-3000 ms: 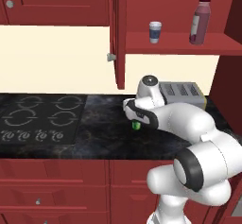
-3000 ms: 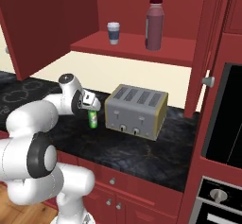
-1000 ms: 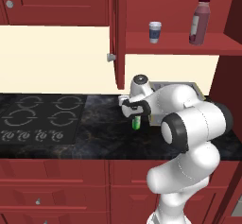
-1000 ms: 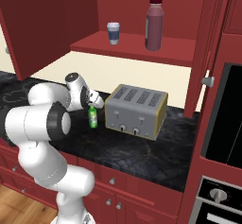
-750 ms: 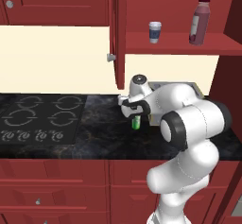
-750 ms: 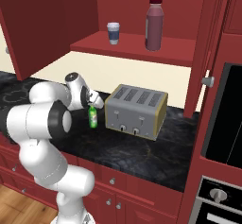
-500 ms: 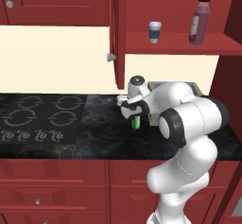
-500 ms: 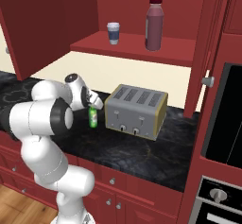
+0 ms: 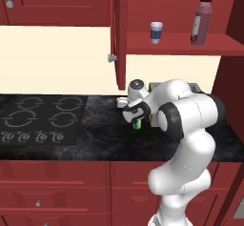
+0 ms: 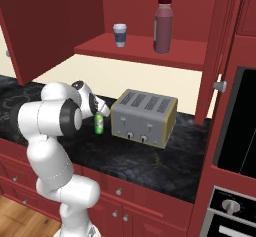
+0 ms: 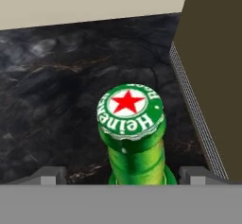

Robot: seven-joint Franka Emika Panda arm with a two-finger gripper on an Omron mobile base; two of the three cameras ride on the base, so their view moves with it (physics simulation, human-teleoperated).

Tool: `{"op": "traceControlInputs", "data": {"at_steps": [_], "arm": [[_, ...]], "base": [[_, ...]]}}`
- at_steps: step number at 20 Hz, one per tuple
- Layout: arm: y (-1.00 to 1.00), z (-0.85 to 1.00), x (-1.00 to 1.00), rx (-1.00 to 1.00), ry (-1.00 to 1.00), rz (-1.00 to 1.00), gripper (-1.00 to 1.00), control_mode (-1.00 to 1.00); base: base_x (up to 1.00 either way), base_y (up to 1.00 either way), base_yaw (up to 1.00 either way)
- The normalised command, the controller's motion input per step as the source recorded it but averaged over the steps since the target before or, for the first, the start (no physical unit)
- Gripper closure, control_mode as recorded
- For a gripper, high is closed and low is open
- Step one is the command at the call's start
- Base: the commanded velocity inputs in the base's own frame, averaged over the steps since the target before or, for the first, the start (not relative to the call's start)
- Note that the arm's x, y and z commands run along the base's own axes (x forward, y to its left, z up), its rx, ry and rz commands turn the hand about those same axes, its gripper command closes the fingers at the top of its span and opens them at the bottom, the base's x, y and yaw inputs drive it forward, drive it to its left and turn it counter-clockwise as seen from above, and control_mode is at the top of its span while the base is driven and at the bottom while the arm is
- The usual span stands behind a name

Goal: Sort all alcoholic drinks to one cabinet, and non-alcoholic drinks to the other.

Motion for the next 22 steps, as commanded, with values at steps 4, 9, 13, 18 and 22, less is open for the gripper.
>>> {"op": "traceControlInputs", "data": {"at_steps": [4, 9, 13, 18, 22], "arm": [[-0.02, -0.07, 0.44, 0.00, -0.02, 0.00, 1.00, -1.00], [-0.09, -0.10, 0.40, 0.00, 0.00, 0.00, 1.00, -1.00], [-0.16, -0.13, 0.27, -0.02, -0.02, 0.00, 1.00, -1.00], [-0.21, -0.08, -0.04, -0.02, 0.00, 0.00, 1.00, -1.00], [-0.13, -0.06, -0.20, -0.01, -0.03, 0.02, 1.00, -1.00]], "base": [[0.00, 0.00, 0.00], [0.00, 0.00, 0.00], [0.00, 0.00, 0.00], [0.00, 0.00, 0.00], [0.00, 0.00, 0.00]]}}
